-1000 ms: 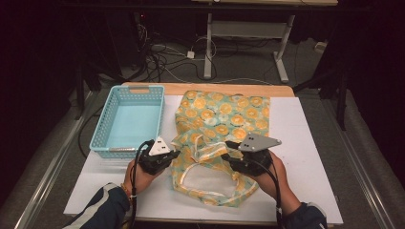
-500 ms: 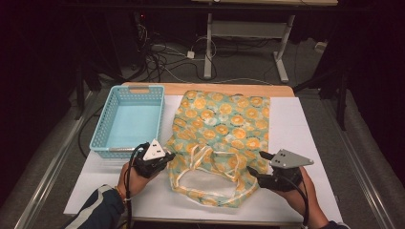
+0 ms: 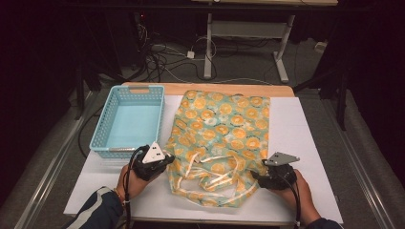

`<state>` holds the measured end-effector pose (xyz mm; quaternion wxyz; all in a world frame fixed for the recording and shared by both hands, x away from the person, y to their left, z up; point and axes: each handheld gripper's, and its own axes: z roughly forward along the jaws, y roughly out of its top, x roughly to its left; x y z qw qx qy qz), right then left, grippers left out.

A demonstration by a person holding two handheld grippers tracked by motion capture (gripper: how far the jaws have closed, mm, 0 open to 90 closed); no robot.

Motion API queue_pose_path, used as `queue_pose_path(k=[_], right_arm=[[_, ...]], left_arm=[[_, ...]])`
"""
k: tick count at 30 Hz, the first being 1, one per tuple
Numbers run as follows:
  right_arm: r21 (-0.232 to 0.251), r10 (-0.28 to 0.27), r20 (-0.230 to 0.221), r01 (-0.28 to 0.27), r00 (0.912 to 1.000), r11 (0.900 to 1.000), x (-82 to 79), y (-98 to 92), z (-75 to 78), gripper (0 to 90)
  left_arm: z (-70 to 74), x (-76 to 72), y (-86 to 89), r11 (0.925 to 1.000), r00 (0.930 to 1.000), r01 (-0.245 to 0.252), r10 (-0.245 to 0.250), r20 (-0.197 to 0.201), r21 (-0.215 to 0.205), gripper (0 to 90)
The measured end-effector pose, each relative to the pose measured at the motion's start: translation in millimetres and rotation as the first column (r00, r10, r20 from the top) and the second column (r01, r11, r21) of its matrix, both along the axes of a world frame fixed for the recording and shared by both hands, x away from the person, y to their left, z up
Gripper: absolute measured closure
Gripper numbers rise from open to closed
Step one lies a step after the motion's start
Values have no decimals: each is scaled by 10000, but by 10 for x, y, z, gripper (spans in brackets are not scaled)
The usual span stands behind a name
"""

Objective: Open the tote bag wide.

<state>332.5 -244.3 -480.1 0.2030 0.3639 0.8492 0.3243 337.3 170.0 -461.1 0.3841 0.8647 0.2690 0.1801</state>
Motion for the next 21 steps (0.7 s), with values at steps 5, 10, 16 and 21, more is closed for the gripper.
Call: queue_pose_path(k=[5, 10, 16, 21], right_arm=[[306, -245, -344, 255, 9991, 9992, 31, -35, 4, 654], [78, -145, -163, 147, 9998, 9999, 27, -32, 10, 832], [-186, 49, -23, -49, 10000, 9998, 17, -7, 16, 884], [-55, 286, 112, -285, 9995, 9996, -2, -5, 31, 894]], left_arm=[[-40, 12, -50, 9997, 9999, 31, -28, -140, 241, 833], [-83, 21, -113, 9982, 9993, 250, -235, -293, 550, 808], [-124, 37, -137, 9961, 9985, 470, -446, -332, 747, 874], [-77, 24, -106, 9975, 9983, 562, -556, -157, 421, 875]])
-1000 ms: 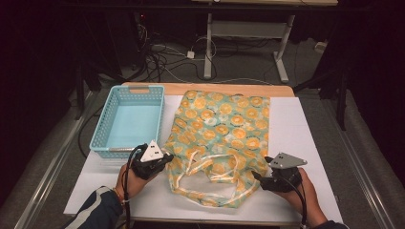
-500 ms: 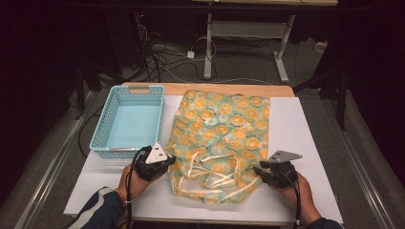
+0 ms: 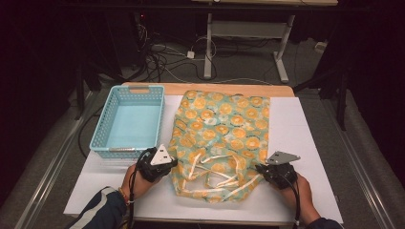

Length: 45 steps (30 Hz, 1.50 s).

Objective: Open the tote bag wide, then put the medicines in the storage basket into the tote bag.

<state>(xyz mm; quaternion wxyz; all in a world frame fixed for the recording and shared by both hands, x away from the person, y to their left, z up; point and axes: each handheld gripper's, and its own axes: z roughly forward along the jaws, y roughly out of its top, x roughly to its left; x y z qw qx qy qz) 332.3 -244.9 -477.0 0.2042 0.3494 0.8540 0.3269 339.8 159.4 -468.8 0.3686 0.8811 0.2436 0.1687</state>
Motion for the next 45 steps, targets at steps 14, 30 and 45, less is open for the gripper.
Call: queue_pose_path(k=[14, 30, 45], right_arm=[[429, -84, 1449, 22, 9894, 9991, -99, -38, 229, 896], [1148, -183, 2195, -72, 9755, 9934, -169, -97, 402, 897], [2162, -517, 2892, -126, 9559, 9763, -270, -161, 604, 898]], left_arm=[[170, -24, 98, 9959, 9981, 76, -21, 614, -897, 877], [352, -100, 192, 9813, 9921, 164, 79, 1250, -1919, 878], [578, -206, 340, 9561, 9783, 91, 521, 2007, -2929, 877]])
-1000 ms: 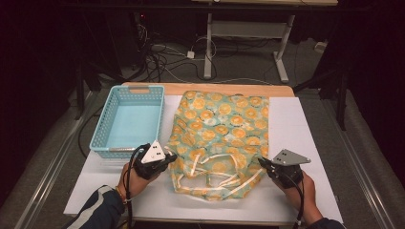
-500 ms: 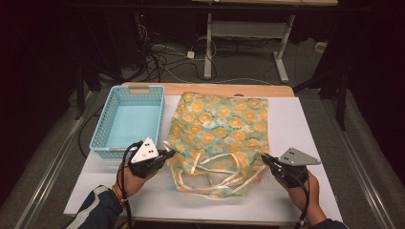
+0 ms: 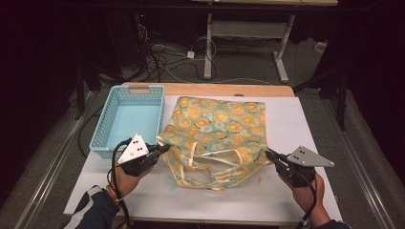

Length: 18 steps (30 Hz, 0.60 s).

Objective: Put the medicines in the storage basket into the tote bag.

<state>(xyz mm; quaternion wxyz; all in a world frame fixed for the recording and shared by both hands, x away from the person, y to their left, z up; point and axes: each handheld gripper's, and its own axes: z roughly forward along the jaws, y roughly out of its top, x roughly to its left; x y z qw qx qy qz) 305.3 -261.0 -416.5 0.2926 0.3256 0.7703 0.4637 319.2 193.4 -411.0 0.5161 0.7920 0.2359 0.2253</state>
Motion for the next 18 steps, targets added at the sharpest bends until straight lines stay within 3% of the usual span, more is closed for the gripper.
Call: queue_pose_path(k=[6, 18], right_arm=[[209, 3, 449, -13, 9990, 9998, -63, -6, 111, 898], [445, -27, 848, -11, 9964, 9990, -110, -3, 256, 898]], left_arm=[[75, -52, 47, 9994, 9997, -24, 33, 238, -358, 877], [176, -64, 53, 9961, 9981, -121, 173, 599, -869, 877]])
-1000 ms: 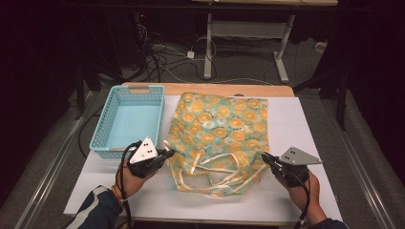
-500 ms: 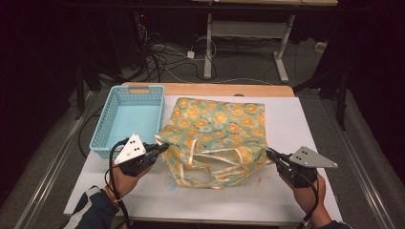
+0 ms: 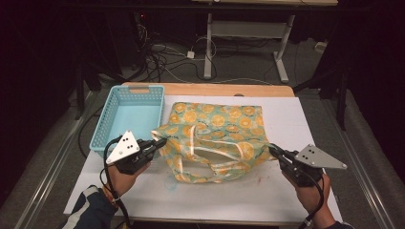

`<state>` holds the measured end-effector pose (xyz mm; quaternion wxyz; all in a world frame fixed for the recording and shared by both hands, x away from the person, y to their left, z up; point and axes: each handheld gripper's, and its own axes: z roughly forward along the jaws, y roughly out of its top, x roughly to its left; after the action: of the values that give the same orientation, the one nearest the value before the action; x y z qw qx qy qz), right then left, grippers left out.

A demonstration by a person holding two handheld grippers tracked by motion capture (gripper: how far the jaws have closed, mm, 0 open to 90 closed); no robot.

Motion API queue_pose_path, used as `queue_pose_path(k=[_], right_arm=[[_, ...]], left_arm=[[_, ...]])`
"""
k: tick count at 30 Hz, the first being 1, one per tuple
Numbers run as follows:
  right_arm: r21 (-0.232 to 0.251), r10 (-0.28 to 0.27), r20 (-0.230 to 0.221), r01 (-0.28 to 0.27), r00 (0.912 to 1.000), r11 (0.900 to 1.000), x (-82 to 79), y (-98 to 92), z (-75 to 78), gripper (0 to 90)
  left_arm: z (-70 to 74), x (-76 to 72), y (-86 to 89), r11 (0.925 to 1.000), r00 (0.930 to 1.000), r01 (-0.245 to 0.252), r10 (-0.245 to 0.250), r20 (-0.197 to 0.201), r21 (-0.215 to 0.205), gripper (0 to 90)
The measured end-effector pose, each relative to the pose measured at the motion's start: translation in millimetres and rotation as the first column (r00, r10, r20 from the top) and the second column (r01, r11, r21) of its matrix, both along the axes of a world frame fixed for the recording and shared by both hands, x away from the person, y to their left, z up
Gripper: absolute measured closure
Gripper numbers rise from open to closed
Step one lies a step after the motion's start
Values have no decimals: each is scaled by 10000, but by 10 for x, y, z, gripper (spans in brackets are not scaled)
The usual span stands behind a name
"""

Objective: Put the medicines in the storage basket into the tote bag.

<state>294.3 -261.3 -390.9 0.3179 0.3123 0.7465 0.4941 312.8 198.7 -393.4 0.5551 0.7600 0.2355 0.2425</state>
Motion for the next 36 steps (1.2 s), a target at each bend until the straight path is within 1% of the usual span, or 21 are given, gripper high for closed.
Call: queue_pose_path(k=[1, 2, 3, 5, 6, 7, 8, 11, 12, 16, 19, 21, 23, 24, 26, 28, 30, 31, 36], right_arm=[[33, 5, 43, -5, 10000, 10000, -8, -2, 15, 898], [35, 13, 111, -14, 9999, 10000, -13, -4, 26, 898], [37, 1, 141, -1, 9999, 10000, -21, -5, 35, 898], [37, 10, 133, -11, 9999, 10000, -27, -4, 44, 898], [61, -20, 136, 19, 9999, 10000, -23, -1, 45, 898], [87, -38, 120, 37, 9999, 10000, -12, 4, 43, 898], [73, -48, 146, 47, 9999, 10000, 7, 10, 40, 898], [86, -65, 69, 64, 10000, 9999, 61, 48, 25, 898], [19, -50, 78, 50, 10000, 10000, 83, 65, 20, 898], [-128, -37, 20, 37, 10000, 9999, 187, 134, 11, 898], [-84, 94, -13, -94, 10000, 9999, 270, 180, 15, 898], [-9, 171, -16, -171, 9999, 9999, 312, 214, 32, 898], [8, 204, 111, -204, 9997, 9998, 340, 248, 72, 898], [104, 248, 165, -250, 9996, 9996, 350, 259, 104, 898], [224, 281, 404, -290, 9988, 9993, 369, 272, 195, 898], [461, 285, 632, -314, 9976, 9984, 391, 275, 308, 898], [505, 258, 816, -300, 9963, 9983, 414, 293, 409, 898], [501, 258, 925, -305, 9954, 9983, 426, 307, 455, 898], [756, 391, 1125, -477, 9929, 9960, 470, 385, 664, 898]], left_arm=[[7, 0, 0, 10000, 10000, 12, -12, 14, 18, 877], [14, 4, 0, 10000, 9999, -35, 34, 166, 48, 877], [17, 4, -3, 10000, 9998, -50, 49, 200, 32, 877], [22, 12, -22, 10000, 9998, -67, 67, 191, -16, 877], [21, 16, -47, 10000, 9999, -48, 48, 89, -55, 877], [29, 30, -71, 10000, 9997, -60, 59, 257, 21, 877], [30, 41, -102, 10000, 9996, -37, 36, 281, 49, 877], [3, 87, -218, 9996, 9994, 99, -107, 341, 246, 877], [-18, 110, -268, 9994, 9997, 195, -200, 161, 269, 877], [-87, 225, -465, 9982, 9992, 379, -383, 64, 464, 877], [-119, 294, -635, 9972, 9985, 548, -550, 24, 518, 877], [-110, 324, -745, 9964, 9979, 624, -633, 135, 575, 877], [-72, 357, -830, 9966, 9973, 705, -713, 172, 432, 877], [-48, 366, -873, 9974, 9975, 639, -647, 267, 318, 878], [7, 382, -945, 9987, 9977, 510, -512, 444, 52, 878], [70, 400, -1003, 9987, 9974, 458, -446, 560, -205, 878], [134, 411, -1049, 9980, 9966, 469, -439, 695, -415, 878], [166, 414, -1068, 9979, 9961, 474, -439, 765, -448, 877], [338, 436, -1106, 9953, 9946, 453, -370, 967, -851, 878]])
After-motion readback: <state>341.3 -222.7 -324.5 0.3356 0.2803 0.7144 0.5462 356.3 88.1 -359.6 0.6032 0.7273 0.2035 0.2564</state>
